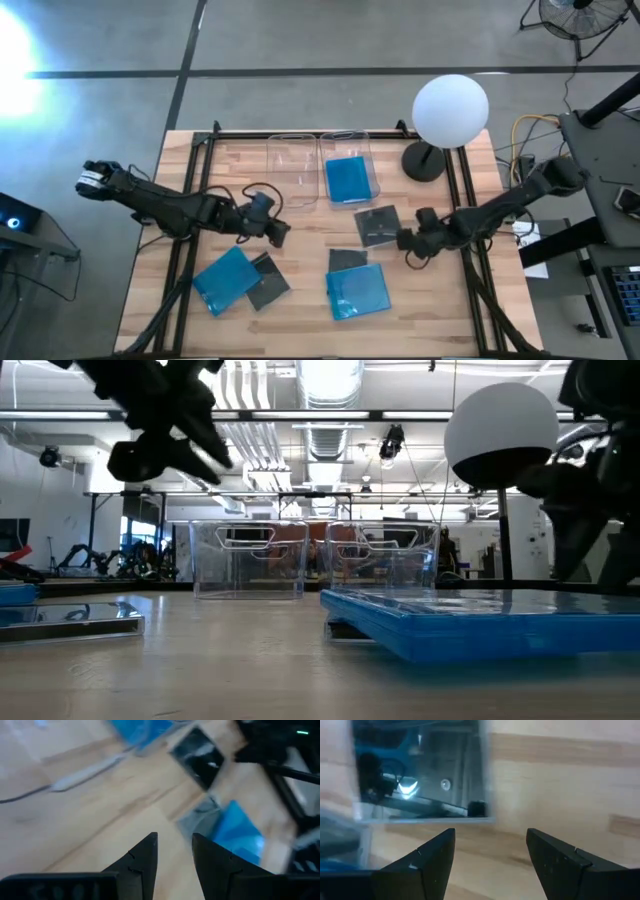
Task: Pick & place jewel cases by type
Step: Put the right black CD case into the left transparent bin
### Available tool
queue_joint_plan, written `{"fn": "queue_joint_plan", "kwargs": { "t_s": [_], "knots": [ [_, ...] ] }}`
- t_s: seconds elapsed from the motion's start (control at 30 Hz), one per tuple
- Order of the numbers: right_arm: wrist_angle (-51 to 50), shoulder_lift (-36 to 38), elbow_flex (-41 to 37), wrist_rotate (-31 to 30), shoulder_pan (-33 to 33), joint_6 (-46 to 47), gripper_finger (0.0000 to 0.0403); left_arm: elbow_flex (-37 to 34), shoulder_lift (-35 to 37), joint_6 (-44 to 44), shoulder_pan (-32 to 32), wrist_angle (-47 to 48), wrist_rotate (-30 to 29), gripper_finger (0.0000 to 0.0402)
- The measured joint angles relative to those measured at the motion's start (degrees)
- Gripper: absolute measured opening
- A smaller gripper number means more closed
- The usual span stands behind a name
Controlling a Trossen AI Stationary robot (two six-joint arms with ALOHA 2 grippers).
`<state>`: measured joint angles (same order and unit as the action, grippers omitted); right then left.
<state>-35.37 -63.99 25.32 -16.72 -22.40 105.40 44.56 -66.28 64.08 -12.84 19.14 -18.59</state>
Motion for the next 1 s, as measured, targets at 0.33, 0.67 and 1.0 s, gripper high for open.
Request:
{"fn": "queue_joint_plan", "kwargs": {
  "t_s": [0.33,0.67,1.0],
  "knots": [
    [5.52,4.58,-5.29,2.77,9.65,-7.87,0.024,0.42,-6.03,-0.2,1.81,-12.58,6.12,0.0103],
    [7.93,-0.26,-3.69,5.4,14.55,-18.84,0.024,14.67,-24.03,-2.78,2.68,-9.93,6.09,0.0103],
    [23.9,-6.24,-3.95,5.66,14.7,-19.87,0.024,27.55,-38.08,-12.52,4.76,1.01,6.99,0.0103]
  ]
}}
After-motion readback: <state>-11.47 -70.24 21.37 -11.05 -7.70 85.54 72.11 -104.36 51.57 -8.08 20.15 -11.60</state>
